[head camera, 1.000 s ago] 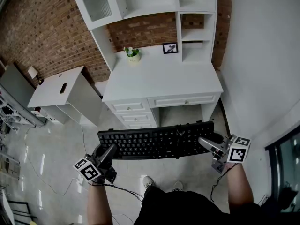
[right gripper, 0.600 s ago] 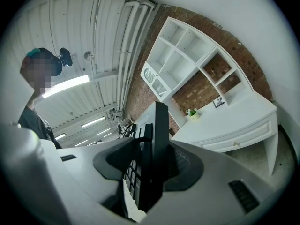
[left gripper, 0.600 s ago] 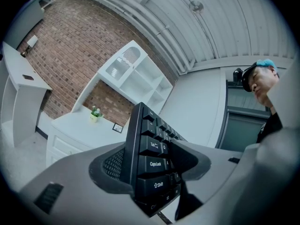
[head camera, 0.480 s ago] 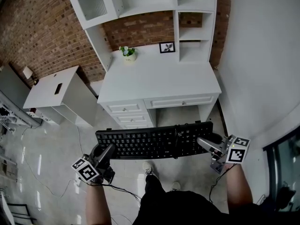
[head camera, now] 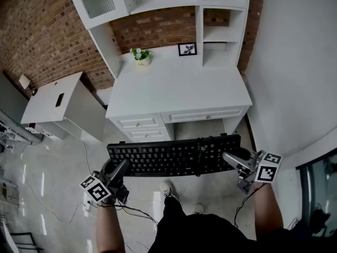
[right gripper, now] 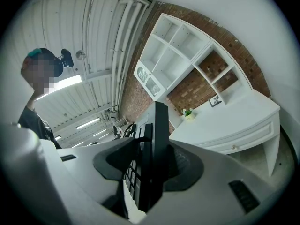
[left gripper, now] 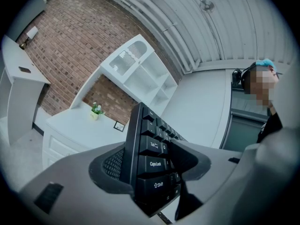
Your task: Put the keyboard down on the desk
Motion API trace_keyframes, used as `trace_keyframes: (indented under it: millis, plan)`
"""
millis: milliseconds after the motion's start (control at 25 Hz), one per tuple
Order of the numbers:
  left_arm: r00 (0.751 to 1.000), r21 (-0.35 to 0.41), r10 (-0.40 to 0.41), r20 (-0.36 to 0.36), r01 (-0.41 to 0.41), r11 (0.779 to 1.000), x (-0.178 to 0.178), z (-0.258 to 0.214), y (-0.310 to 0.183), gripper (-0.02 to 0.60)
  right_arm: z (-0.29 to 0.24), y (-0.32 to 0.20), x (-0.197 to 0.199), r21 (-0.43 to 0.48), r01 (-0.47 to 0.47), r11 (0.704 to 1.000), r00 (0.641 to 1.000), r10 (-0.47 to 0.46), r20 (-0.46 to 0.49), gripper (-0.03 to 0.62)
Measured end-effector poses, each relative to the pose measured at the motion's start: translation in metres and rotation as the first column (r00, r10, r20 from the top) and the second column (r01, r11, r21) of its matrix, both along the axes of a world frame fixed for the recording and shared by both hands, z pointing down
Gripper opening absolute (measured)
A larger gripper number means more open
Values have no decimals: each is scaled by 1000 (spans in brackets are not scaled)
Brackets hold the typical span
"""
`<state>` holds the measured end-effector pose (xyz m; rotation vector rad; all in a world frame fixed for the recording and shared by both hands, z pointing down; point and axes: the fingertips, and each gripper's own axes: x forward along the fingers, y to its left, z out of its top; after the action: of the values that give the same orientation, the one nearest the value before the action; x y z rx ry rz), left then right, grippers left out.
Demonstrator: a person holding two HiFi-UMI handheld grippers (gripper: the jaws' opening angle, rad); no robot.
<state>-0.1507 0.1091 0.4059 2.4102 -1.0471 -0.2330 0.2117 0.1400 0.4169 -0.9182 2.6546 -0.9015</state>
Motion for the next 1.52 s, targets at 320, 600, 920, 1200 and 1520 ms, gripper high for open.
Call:
trace_keyframes:
  millis: [320, 600, 920, 1200, 1520]
  plan:
    - [1000, -19, 21, -15, -21, 1000, -23, 9, -68, 278, 1, -61, -24, -15, -23, 1000, 1000, 22, -13, 195]
    - [998, -31, 51, -28, -52, 998, -48, 15, -130, 278, 2, -112, -51, -20, -62, 998, 998, 62, -19, 195]
    - [996, -41, 81, -36, -82, 996, -84, 19, -195, 278, 1, -165, -89, -29, -102, 994, 995, 101, -26, 195]
    - [995, -33, 87, -41, -88, 996, -116, 27, -238, 278, 7, -205, -121, -13, -115, 993, 993, 115, -33, 195]
    - [996, -35, 76, -37, -78, 996, -157, 15, -264, 278, -4, -235, -161, 0, -111, 994, 993, 110, -28, 196]
